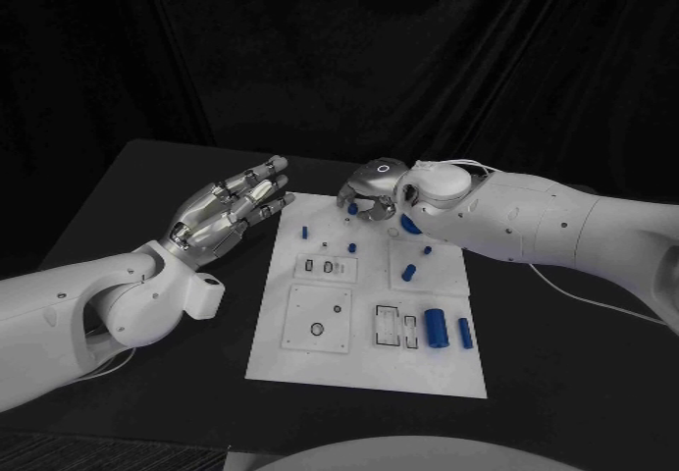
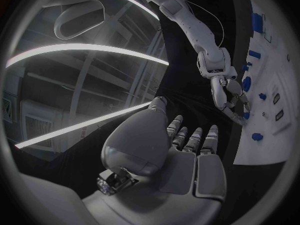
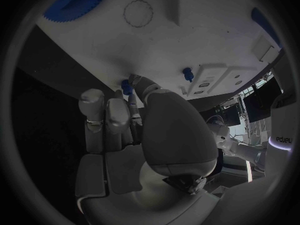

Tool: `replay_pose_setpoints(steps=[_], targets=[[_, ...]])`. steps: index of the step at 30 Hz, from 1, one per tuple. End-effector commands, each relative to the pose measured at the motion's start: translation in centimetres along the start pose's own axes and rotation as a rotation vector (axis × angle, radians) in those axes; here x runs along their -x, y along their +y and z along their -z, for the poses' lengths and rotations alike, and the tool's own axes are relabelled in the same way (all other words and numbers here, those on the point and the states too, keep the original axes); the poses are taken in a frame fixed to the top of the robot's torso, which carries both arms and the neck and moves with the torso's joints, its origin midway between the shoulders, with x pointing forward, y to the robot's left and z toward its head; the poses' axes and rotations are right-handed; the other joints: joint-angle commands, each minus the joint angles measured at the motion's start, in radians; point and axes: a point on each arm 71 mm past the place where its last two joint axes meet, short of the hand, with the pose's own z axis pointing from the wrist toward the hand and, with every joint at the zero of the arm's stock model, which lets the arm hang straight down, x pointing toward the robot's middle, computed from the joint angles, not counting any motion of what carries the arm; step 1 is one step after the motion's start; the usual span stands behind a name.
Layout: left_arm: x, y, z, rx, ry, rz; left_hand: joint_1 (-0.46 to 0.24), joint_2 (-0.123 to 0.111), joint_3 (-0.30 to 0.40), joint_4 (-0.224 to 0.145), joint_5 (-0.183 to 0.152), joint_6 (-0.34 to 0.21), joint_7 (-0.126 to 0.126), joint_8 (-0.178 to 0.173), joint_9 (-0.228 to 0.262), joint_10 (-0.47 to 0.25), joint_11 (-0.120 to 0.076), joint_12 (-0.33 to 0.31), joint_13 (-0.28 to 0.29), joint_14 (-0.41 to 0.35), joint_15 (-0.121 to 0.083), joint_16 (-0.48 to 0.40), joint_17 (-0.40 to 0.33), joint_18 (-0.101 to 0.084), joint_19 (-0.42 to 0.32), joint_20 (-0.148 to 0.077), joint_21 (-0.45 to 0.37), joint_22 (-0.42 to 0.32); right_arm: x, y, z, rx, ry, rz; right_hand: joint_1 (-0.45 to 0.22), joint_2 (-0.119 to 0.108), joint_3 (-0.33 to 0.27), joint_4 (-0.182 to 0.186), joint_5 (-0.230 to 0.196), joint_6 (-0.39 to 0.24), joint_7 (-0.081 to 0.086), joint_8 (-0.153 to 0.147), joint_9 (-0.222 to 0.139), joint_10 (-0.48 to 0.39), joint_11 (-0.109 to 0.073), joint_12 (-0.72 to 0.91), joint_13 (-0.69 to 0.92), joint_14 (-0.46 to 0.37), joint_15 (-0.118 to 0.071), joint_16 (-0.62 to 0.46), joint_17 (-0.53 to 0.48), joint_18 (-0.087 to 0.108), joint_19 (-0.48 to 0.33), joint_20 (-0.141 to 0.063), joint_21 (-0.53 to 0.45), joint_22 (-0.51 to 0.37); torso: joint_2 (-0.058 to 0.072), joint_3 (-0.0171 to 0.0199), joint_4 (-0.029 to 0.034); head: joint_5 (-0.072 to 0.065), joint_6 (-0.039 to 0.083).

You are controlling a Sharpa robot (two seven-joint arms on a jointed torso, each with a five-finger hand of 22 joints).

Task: Assemble the parts on the task board

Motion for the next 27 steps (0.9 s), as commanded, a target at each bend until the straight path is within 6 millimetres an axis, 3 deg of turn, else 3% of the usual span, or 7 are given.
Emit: replay_pose_setpoints(steps=[1, 4, 11, 21, 23, 27], targets=[[-0.1, -0.6, -0.1, -0.071, 0.016, 0.010, 0.012, 0.001, 0.043, -0.013, 0.018, 0.003, 0.007, 0.011, 0.016, -0.005, 0.011, -0.014, -0.011, 0.007, 0.012, 0.015, 0.003, -0.009, 0.007, 0.004, 0.012, 0.003, -0.2, -0.5, 0.1, -0.062, 0.008, 0.003, 0.003, -0.020, -0.028, -0.003, -0.026, -0.218, -0.029, -0.025, -0.082, -0.128, 0.007, -0.015, -0.019, -0.029, 0.007, -0.034, -0.037, -0.017, -0.038, 0.007, -0.047, -0.032, 0.001, -0.0006, 0.0022, -0.001, 0.000], [0.0, -0.6, -0.1, -0.070, 0.016, 0.010, 0.012, 0.001, 0.043, -0.013, 0.018, 0.003, 0.007, 0.011, 0.016, -0.005, 0.011, -0.014, -0.011, 0.007, 0.012, 0.015, 0.003, -0.009, 0.007, 0.004, 0.012, 0.003, -0.1, -0.9, 0.3, -0.078, -0.019, 0.003, 0.014, -0.008, -0.076, -0.002, -0.034, -0.273, -0.035, -0.026, -0.120, -0.181, 0.008, -0.010, -0.016, -0.048, 0.010, -0.042, -0.052, -0.012, -0.057, 0.013, -0.070, -0.041, 0.001, -0.0005, 0.0028, -0.001, 0.001], [0.1, -0.6, 0.0, -0.069, 0.015, 0.010, 0.013, 0.002, 0.044, -0.014, 0.018, 0.004, 0.007, 0.011, 0.017, -0.005, 0.012, -0.014, -0.011, 0.007, 0.013, 0.015, 0.003, -0.010, 0.007, 0.005, 0.012, 0.004, 0.8, -1.3, 1.6, -0.072, -0.135, 0.004, 0.022, -0.003, -0.102, 0.006, -0.036, -0.260, -0.037, -0.022, -0.126, -0.189, 0.007, -0.001, -0.015, -0.064, 0.010, -0.056, -0.075, -0.007, -0.074, 0.014, -0.091, -0.055, 0.000, -0.0006, 0.0006, 0.004, 0.003], [0.3, -0.6, 0.0, -0.067, 0.010, 0.006, 0.013, 0.003, 0.045, -0.014, 0.018, 0.007, 0.008, 0.011, 0.017, -0.005, 0.013, -0.014, -0.011, 0.007, 0.013, 0.015, 0.003, -0.010, 0.008, 0.005, 0.013, 0.004, 4.3, -1.0, 4.8, -0.005, -0.270, -0.010, 0.041, 0.028, -0.127, 0.011, -0.030, -0.047, 0.015, 0.016, -0.106, -0.110, 0.010, 0.089, -0.004, -0.055, 0.011, -0.037, -0.058, -0.011, -0.056, 0.014, -0.083, -0.018, -0.001, 0.0002, -0.0009, 0.010, 0.004], [0.3, -0.6, 0.0, -0.067, 0.010, 0.006, 0.013, 0.003, 0.045, -0.014, 0.018, 0.008, 0.008, 0.011, 0.017, -0.005, 0.013, -0.014, -0.011, 0.007, 0.013, 0.015, 0.003, -0.010, 0.008, 0.005, 0.013, 0.004, 4.6, -0.7, 5.5, 0.011, -0.278, -0.017, 0.037, 0.032, -0.131, 0.014, -0.037, 0.010, 0.026, 0.024, -0.102, -0.082, 0.011, 0.115, -0.001, -0.044, 0.011, -0.025, -0.042, -0.014, -0.041, 0.014, -0.070, 0.002, -0.002, 0.0003, -0.0013, 0.011, 0.006], [0.3, -0.6, 0.0, -0.067, 0.012, 0.007, 0.013, 0.003, 0.045, -0.014, 0.018, 0.008, 0.008, 0.011, 0.017, -0.005, 0.013, -0.014, -0.011, 0.007, 0.013, 0.015, 0.003, -0.010, 0.008, 0.005, 0.013, 0.004, 4.8, -0.2, 6.5, 0.032, -0.272, -0.029, 0.027, 0.036, -0.138, 0.024, -0.071, 0.048, 0.035, 0.031, -0.107, -0.046, 0.012, 0.144, 0.003, -0.024, 0.010, -0.003, -0.015, -0.020, -0.015, 0.013, -0.048, 0.032, -0.002, 0.0004, -0.0014, 0.015, 0.009]])
